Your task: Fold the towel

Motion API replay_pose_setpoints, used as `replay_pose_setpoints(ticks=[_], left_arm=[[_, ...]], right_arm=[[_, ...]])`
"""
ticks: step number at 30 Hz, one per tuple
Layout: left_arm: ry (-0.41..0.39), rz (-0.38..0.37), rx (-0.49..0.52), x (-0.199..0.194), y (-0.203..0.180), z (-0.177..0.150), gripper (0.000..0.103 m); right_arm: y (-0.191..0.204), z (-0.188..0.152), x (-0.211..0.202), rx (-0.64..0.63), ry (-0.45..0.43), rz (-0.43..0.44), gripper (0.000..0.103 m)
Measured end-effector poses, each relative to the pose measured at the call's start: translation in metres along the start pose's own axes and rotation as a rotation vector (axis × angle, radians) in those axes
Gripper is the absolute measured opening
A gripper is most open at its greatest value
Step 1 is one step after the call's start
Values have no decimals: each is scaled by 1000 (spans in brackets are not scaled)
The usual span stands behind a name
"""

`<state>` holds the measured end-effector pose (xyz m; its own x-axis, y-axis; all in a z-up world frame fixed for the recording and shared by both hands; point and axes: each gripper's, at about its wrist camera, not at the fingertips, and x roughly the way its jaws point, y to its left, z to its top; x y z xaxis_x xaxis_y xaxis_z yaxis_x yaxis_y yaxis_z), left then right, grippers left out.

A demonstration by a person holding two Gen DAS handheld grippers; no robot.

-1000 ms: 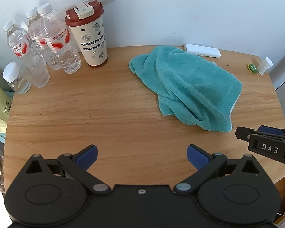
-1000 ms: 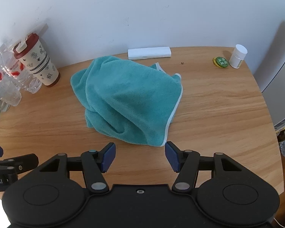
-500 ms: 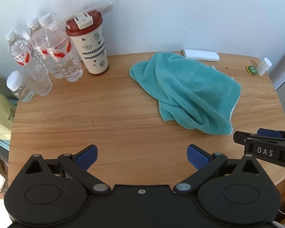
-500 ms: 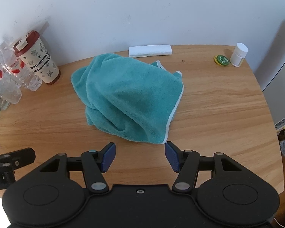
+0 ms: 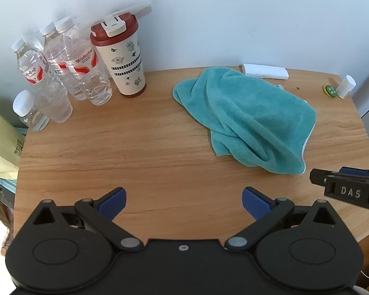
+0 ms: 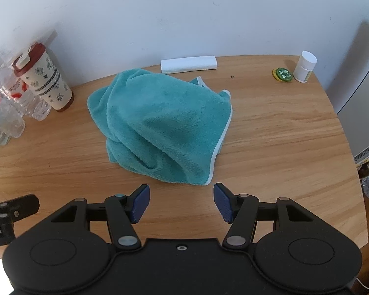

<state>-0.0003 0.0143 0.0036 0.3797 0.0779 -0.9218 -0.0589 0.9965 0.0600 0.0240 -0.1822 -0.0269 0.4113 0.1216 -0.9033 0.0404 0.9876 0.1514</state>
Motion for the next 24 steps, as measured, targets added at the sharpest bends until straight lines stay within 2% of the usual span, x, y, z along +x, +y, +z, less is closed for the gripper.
replay_pose_setpoints(ticks=[4,11,19,24], left_arm=[[18,2,-17,3,3,1,102],[70,3,-72,17,10,6,103],[94,35,-33,44,-14,15,102],[88,-1,-23,58,-39,24,102]], right_arm=[[-16,6,1,5,-36,-7,63],[-75,36,20,122,-54,-51,63],[-113,61,57,132,-37,40,63],[-118,65,91,71,-9,87,62]])
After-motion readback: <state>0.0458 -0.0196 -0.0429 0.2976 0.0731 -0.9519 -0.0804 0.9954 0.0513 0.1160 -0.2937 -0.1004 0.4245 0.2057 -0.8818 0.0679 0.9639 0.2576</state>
